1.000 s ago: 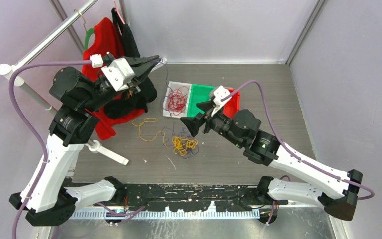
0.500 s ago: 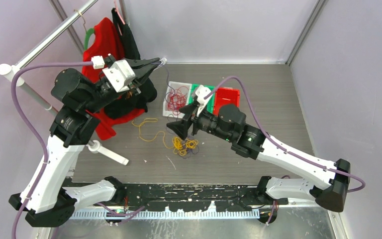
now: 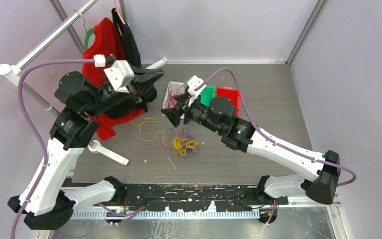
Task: Untangle the cables
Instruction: Untie the cable.
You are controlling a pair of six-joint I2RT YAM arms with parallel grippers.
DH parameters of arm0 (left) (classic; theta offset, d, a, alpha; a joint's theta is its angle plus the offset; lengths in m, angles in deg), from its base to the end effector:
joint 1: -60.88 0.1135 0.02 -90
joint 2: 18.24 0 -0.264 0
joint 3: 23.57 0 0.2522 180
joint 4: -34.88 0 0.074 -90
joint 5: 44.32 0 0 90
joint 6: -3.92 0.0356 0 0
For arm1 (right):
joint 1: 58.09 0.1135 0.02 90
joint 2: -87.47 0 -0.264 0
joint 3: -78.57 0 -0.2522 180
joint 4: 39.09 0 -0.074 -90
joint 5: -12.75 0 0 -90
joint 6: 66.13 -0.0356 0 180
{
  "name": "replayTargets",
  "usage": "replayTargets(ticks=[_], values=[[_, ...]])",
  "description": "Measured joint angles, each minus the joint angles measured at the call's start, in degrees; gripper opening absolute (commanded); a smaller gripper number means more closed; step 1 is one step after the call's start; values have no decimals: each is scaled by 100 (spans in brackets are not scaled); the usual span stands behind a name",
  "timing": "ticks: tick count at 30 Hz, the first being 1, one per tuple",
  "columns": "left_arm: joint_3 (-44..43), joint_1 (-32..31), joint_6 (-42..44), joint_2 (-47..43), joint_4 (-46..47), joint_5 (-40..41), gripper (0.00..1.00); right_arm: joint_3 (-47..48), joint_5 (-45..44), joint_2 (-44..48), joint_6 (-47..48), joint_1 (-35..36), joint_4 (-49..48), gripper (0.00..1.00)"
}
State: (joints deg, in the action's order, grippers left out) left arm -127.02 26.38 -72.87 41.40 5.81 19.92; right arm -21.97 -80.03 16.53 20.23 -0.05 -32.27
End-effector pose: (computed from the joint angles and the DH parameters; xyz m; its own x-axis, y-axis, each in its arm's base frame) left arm 0.1323 -0.1097 0.5429 0.3999 -0.0251 -0.9162 0.7859 0.5238 0.3287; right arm 0.1564 0.2474 0.4036 -0.0365 0.0613 -0.9975 -0.8211 0.5671 0.0649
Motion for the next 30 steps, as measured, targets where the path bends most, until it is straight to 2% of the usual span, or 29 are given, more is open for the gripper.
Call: replayTargets(ticks=[10,12,13,16,19,22,23,25,28,30], values=[[162,0,-1421,-4,-627,-632,0,-4,-98,-24,76,-68,-643,73],[232,0,-1613,0,-728,-739,0,-4,-94,-22,76,-111,-715,69],[264,0,-1729,4,-787,-807,0,-7,-92,-20,74,-138,-741,64],[286,0,-1939,26,-927,-962,0,-17,-50,-17,70,-208,-813,36],[286,0,-2081,39,-986,-1067,0,-66,-2,0,31,-258,-852,22],[286,0,-2170,42,-1043,-1150,0,-120,111,31,7,-308,-850,2],[286,2,-2184,42,-1058,-1172,5,-151,162,52,2,-323,-850,1],[284,11,-2186,50,-1115,-1189,35,-205,238,111,-22,-358,-822,1],[280,13,-2009,85,-1228,-1115,65,-219,310,190,-37,-457,-713,1],[251,11,-1803,133,-1388,-855,73,-184,271,214,-39,-584,-511,1]])
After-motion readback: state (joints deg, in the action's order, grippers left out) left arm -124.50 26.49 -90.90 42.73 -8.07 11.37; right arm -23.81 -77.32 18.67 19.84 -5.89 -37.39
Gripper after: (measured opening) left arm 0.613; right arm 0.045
